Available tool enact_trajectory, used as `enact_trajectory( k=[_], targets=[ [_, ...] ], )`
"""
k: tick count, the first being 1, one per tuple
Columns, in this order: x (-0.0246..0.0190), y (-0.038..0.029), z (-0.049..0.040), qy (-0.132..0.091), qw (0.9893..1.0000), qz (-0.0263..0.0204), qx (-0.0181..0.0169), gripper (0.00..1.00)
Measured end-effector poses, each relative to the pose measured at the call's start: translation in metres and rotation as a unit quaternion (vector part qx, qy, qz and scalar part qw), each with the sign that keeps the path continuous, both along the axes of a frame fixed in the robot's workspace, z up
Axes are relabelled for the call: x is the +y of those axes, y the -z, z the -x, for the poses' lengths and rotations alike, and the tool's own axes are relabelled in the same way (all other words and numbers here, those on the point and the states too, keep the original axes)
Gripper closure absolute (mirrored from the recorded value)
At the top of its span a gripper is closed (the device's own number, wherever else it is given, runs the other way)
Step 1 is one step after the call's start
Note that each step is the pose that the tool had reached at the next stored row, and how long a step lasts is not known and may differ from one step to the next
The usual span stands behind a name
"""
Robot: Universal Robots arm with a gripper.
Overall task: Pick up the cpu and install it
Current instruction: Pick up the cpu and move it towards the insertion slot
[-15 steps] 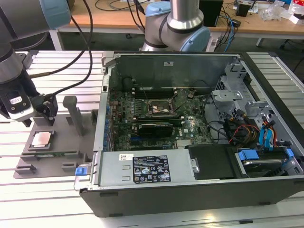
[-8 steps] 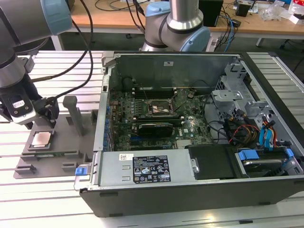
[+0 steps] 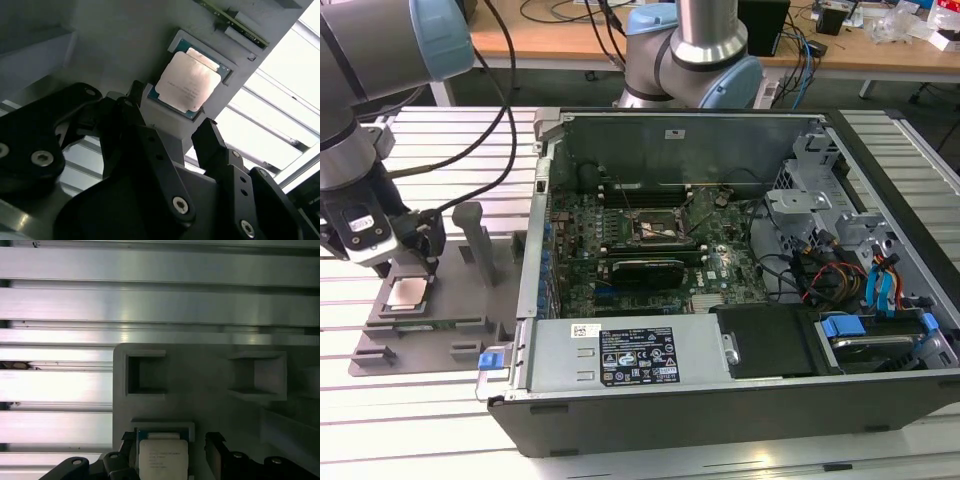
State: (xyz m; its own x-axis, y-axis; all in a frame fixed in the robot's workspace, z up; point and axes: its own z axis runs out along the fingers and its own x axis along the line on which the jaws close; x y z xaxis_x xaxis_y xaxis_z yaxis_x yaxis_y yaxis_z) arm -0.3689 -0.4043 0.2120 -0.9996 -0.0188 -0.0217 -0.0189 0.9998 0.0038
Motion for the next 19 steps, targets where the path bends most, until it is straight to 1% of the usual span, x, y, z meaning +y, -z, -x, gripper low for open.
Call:
enact_trajectory(
  k=[1, 2, 5, 6, 8, 14, 16, 19],
  targets=[
    [-0.0020, 0.0010, 0.0000, 0.000, 1.0000, 0.0000, -0.0001, 0.34],
    [-0.0061, 0.0015, 0.0003, -0.001, 1.0000, -0.0004, 0.0000, 0.34],
    [-0.0142, 0.0024, 0.0014, -0.003, 1.0000, -0.0023, 0.0000, 0.34],
    [-0.0174, 0.0038, 0.0017, -0.008, 1.0000, -0.0024, -0.0001, 0.34],
    [-0.0184, 0.0071, 0.0018, -0.023, 0.9997, -0.0024, 0.0000, 0.34],
    [-0.0198, 0.0170, 0.0017, -0.026, 0.9997, -0.0024, 0.0001, 0.34],
    [-0.0201, 0.0195, 0.0017, -0.026, 0.9997, -0.0024, 0.0000, 0.34],
    [-0.0204, 0.0214, 0.0019, -0.027, 0.9996, -0.0024, 0.0001, 0.34]
  ],
)
